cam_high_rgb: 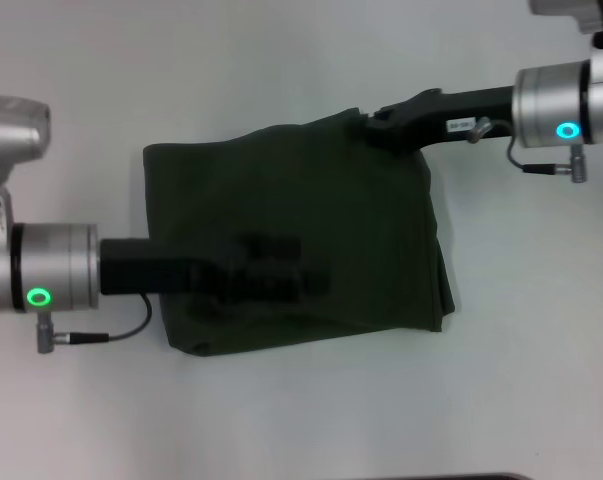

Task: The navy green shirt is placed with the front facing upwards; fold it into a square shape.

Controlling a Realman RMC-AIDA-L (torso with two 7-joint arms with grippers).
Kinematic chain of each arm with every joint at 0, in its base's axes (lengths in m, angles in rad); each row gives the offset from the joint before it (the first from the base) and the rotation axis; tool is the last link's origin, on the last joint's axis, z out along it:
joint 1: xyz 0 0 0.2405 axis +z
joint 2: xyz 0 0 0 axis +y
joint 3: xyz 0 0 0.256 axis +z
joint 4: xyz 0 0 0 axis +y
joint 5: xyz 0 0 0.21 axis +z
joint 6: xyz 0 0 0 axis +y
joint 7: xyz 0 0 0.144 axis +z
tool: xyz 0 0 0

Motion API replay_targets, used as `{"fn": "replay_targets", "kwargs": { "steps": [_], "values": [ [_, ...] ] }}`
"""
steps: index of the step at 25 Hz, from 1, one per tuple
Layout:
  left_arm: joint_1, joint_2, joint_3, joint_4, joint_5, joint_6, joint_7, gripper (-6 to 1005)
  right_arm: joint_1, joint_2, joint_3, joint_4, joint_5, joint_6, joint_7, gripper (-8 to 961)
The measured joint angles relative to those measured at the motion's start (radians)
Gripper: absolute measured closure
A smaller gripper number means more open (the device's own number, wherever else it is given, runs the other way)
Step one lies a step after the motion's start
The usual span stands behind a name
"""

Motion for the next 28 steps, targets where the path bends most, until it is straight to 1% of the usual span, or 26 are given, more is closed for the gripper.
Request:
{"fn": "replay_targets", "kwargs": {
  "steps": [1, 5, 9, 12, 16, 24, 28],
  "values": [
    [0.001, 0.0, 0.017, 0.0, 0.003, -0.001, 0.0, 78, -0.007, -0.003, 0.008, -0.007, 0.001, -0.002, 0.006, 893],
    [0.005, 0.0, 0.032, 0.012, 0.019, -0.025, 0.0, 78, -0.029, -0.012, 0.036, -0.027, 0.001, -0.023, 0.018, 889],
    [0.005, 0.001, 0.033, 0.028, 0.037, -0.055, -0.004, 77, -0.046, -0.014, 0.062, -0.047, 0.001, -0.045, 0.019, 886],
    [0.001, 0.001, 0.035, 0.059, 0.073, -0.112, -0.007, 77, -0.051, -0.016, 0.069, -0.053, 0.001, -0.054, 0.021, 883],
    [-0.003, -0.002, 0.041, 0.069, 0.091, -0.131, -0.008, 77, -0.052, -0.023, 0.07, -0.055, 0.001, -0.059, 0.036, 880],
    [-0.004, -0.003, 0.055, 0.08, 0.095, -0.13, -0.009, 77, -0.053, -0.023, 0.07, -0.066, 0.0, -0.062, 0.042, 873],
    [-0.003, -0.003, 0.057, 0.075, 0.091, -0.074, 0.003, 77, -0.054, -0.023, 0.07, -0.066, 0.001, -0.059, 0.041, 870]
  ]
}}
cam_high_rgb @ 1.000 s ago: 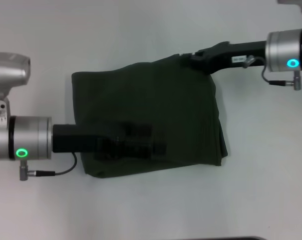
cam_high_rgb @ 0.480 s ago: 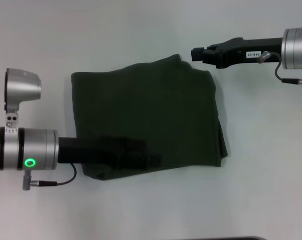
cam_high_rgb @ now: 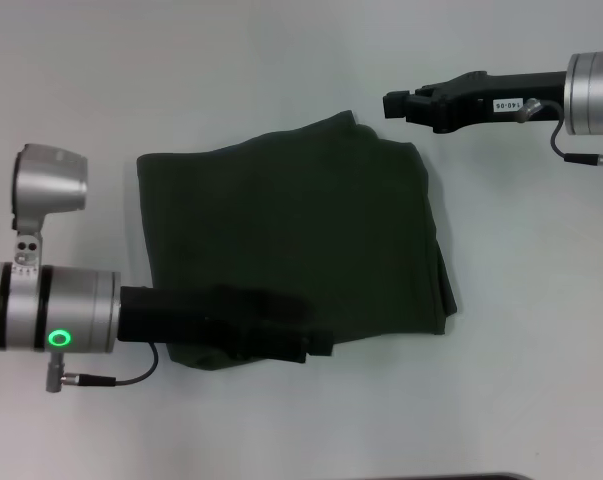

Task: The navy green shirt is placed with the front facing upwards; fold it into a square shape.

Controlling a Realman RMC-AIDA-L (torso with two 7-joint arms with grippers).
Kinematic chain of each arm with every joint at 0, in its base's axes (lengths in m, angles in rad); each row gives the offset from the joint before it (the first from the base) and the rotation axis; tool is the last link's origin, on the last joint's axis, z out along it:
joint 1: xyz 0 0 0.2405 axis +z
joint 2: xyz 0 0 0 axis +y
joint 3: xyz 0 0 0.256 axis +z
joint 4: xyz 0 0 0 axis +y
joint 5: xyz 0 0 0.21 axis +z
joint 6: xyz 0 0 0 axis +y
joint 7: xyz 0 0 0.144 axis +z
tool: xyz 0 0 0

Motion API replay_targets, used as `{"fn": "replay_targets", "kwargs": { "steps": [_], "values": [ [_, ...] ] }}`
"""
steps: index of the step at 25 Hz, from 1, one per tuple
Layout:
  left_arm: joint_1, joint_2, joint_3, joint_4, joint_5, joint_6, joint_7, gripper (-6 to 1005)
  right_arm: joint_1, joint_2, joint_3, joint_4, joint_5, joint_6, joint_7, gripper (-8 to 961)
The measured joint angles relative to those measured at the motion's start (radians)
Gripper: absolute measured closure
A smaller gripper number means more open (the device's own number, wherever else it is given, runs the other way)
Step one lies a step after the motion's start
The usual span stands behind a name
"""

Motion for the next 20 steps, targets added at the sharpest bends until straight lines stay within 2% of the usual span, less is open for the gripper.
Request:
{"fn": "replay_targets", "kwargs": {
  "steps": [6, 10, 17, 20],
  "values": [
    [-0.005, -0.001, -0.017, -0.038, -0.067, 0.177, 0.063, 76, -0.006, -0.001, 0.0, 0.0, -0.005, 0.004, -0.001, 864],
    [-0.006, -0.001, -0.029, -0.048, -0.132, 0.203, 0.093, 76, -0.025, -0.004, 0.02, 0.0, -0.004, 0.006, 0.0, 861],
    [0.01, 0.0, -0.132, -0.051, -0.219, 0.208, 0.133, 76, -0.082, -0.023, 0.162, 0.0, 0.004, -0.071, -0.013, 855],
    [0.024, 0.002, -0.196, -0.055, -0.234, 0.219, 0.137, 76, -0.119, -0.027, 0.235, 0.0, 0.004, -0.129, -0.041, 791]
  ]
}}
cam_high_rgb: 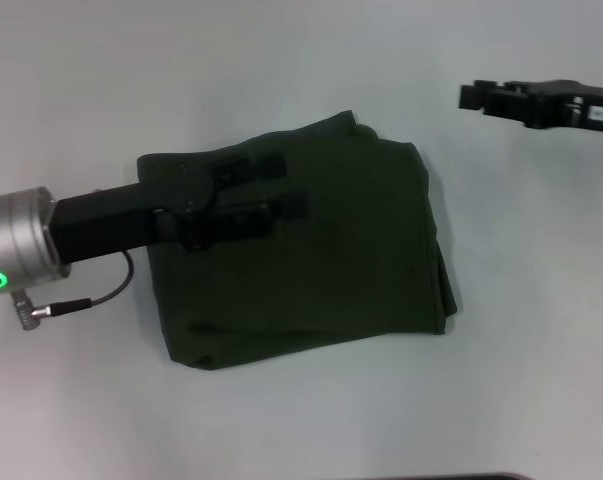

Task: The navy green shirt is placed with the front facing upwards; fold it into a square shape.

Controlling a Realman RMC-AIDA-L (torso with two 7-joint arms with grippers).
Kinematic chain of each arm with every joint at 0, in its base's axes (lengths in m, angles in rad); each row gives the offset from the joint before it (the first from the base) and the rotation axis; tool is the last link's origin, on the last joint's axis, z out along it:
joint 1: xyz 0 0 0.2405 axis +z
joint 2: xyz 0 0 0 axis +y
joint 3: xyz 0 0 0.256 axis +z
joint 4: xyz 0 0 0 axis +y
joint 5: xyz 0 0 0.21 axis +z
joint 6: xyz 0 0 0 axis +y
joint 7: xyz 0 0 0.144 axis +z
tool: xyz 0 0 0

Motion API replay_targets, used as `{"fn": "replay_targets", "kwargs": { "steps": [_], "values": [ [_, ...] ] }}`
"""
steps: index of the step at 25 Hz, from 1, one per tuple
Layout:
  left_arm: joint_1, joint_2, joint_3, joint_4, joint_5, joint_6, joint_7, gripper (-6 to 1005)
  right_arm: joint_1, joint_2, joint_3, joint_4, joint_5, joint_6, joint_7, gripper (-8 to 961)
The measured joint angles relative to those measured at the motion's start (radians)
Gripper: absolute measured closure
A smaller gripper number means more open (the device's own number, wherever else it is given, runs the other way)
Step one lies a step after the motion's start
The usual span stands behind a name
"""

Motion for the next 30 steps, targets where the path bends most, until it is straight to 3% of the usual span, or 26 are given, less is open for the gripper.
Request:
{"fn": "replay_targets", "kwargs": {
  "steps": [7, 11, 14, 18, 22, 27, 30],
  "values": [
    [0.027, 0.001, -0.027, -0.006, -0.007, 0.011, 0.009, 75, -0.076, 0.0, 0.085, 0.011, 0.001, -0.141, -0.121, 643],
    [0.047, 0.003, -0.032, -0.007, -0.007, 0.011, 0.021, 75, -0.129, 0.025, 0.081, 0.014, -0.005, -0.225, -0.215, 572],
    [0.063, 0.006, -0.032, -0.019, -0.003, 0.007, 0.025, 77, -0.154, 0.036, 0.07, 0.024, -0.01, -0.249, -0.239, 453],
    [0.086, 0.015, -0.027, -0.041, 0.001, 0.004, 0.028, 80, -0.161, 0.038, 0.059, 0.053, -0.035, -0.298, -0.261, 300],
    [0.093, 0.038, -0.023, -0.036, 0.014, 0.005, 0.03, 82, -0.153, 0.046, 0.054, 0.055, -0.074, -0.356, -0.269, 151],
    [0.09, 0.049, -0.022, -0.035, 0.051, 0.007, 0.03, 82, -0.135, 0.047, 0.02, 0.054, -0.086, -0.384, -0.27, 15],
    [0.083, 0.05, -0.019, -0.035, 0.073, 0.011, 0.028, 82, -0.122, 0.047, -0.016, 0.052, -0.087, -0.384, -0.265, 17]
  ]
}}
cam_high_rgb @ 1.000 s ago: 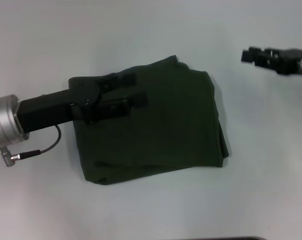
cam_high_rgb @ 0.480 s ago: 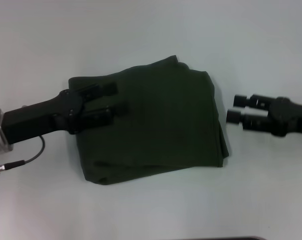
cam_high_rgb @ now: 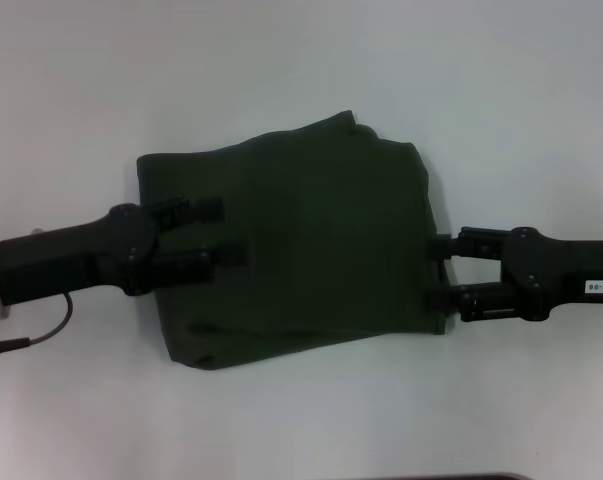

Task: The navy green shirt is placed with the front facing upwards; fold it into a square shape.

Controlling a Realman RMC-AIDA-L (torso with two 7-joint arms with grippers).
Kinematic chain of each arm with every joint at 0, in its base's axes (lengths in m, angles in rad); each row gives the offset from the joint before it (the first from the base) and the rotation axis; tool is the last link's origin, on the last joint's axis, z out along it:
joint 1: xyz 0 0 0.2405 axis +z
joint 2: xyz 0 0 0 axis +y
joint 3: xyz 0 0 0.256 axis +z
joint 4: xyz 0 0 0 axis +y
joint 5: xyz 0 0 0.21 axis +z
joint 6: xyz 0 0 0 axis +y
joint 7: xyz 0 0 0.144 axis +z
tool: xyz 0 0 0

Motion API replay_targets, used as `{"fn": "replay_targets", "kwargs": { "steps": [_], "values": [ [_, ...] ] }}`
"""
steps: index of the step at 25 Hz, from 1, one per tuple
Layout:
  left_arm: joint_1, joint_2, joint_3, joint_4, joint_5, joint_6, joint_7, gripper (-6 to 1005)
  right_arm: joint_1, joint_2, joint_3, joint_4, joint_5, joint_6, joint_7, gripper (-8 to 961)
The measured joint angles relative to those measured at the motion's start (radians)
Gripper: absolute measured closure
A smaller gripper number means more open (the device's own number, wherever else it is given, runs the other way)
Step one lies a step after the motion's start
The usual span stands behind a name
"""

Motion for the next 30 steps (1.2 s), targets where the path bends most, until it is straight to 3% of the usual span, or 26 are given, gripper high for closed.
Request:
{"fn": "replay_targets", "kwargs": {
  "steps": [10, 30],
  "values": [
    [-0.006, -0.005, 0.009, 0.0, 0.047, 0.005, -0.013, 82, 0.036, -0.01, -0.037, -0.005, -0.001, -0.003, 0.01, 22],
    [-0.013, -0.01, 0.022, -0.001, 0.061, 0.009, -0.025, 82, 0.049, -0.01, -0.042, -0.008, -0.001, -0.006, 0.011, 22]
  ]
}}
